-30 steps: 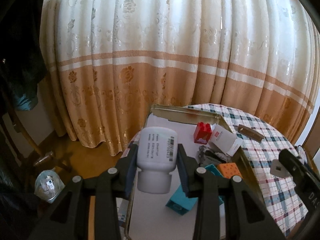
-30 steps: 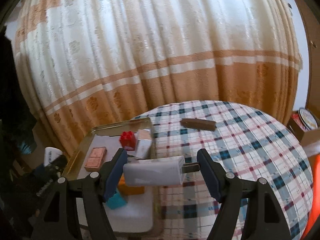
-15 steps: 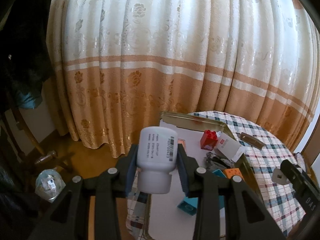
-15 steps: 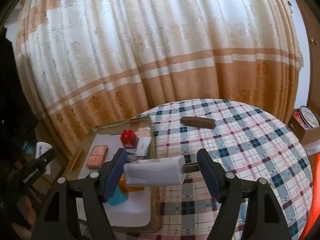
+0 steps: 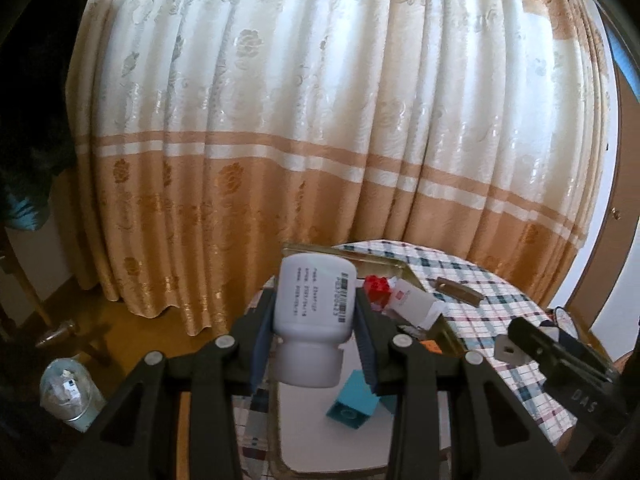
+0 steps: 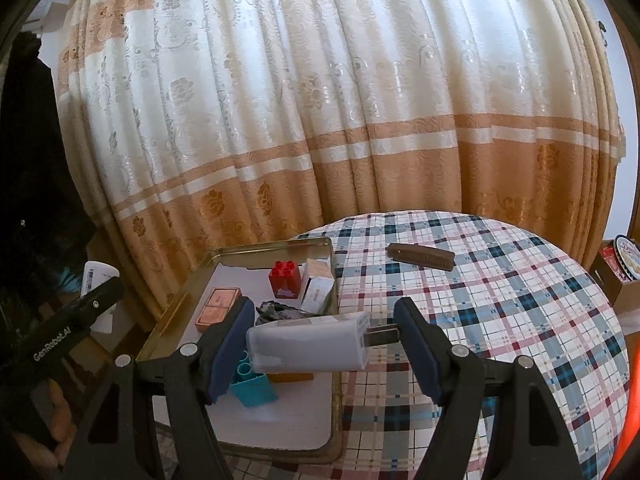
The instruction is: Organize rigid objects
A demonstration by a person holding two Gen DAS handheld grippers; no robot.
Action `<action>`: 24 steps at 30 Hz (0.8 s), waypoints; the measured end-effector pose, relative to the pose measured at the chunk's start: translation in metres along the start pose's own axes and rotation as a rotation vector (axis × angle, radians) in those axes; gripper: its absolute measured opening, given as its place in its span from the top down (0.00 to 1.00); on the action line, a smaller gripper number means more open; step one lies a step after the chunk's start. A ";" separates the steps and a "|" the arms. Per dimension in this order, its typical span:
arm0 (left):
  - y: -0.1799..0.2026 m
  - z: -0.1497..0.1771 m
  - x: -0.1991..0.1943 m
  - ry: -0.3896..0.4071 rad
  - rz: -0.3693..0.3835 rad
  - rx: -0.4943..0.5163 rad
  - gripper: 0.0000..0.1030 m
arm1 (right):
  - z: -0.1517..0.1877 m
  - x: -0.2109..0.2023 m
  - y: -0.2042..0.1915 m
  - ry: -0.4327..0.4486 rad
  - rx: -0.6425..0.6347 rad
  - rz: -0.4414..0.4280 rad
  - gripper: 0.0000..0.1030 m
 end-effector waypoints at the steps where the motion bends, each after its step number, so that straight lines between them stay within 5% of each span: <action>1: 0.000 -0.001 0.001 -0.001 0.003 0.000 0.64 | 0.000 0.000 0.000 0.001 -0.001 0.001 0.28; 24: 0.012 -0.001 0.043 -0.134 -0.078 0.104 0.64 | 0.030 0.040 -0.048 -0.165 -0.129 -0.116 0.28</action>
Point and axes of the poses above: each gripper's, at about its wrist camera, not at the fingertips, and x roughly the way its jaws point, y to its right, z to its underside, the point moved 7 cm from there along x, roughly the way its jaws point, and after that the axes turned 6 degrees about -y, right-handed, at the moved point
